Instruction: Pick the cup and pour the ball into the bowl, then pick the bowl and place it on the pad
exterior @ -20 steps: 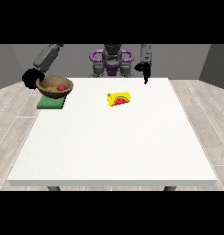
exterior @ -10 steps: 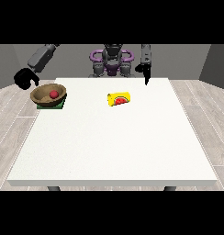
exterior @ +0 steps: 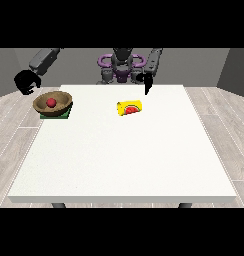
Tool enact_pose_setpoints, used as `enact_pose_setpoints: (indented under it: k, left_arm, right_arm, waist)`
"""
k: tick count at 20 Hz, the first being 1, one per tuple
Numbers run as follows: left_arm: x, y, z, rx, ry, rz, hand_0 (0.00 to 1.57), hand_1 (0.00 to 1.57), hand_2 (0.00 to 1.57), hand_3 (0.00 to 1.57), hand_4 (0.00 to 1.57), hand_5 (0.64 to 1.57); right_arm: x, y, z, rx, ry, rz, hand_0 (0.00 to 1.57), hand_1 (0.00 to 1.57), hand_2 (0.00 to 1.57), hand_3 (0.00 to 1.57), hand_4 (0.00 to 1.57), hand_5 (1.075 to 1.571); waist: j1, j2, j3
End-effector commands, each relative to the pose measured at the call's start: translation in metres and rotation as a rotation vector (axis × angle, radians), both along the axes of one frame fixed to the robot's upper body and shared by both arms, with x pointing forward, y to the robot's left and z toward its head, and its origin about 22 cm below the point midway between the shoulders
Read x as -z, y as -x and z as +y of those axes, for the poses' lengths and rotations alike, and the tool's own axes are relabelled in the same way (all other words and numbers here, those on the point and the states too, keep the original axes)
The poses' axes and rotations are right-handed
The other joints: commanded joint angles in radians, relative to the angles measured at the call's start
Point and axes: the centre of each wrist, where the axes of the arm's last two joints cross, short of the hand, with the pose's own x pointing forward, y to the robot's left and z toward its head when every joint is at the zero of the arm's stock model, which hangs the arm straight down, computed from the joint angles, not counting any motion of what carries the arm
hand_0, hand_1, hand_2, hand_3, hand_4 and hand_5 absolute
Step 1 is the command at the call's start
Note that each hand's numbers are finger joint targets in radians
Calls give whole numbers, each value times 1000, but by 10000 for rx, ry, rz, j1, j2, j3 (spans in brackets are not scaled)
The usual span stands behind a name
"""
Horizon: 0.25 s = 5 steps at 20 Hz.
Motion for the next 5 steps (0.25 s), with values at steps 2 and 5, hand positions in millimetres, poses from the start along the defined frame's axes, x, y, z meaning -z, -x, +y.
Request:
enact_pose_setpoints:
  k: [2, 5]
  left_arm:
    - [23, 23, -26, -250, 6, 562, 0, 0, 0, 0, 1216, 1340]
    - [30, 24, -16, -350, 123, 1091, 0, 0, 0, 0, 1216, 1340]
  right_arm:
    - [-24, -10, -1, -1008, -89, 140, 0, 0, 537, 716, 685, 1111]
    - [-12, 2, -4, -1005, -52, 965, 0, 0, 582, 754, 713, 1075]
  waist:
    - [-468, -375, -1]
    - [-522, -1270, -1]
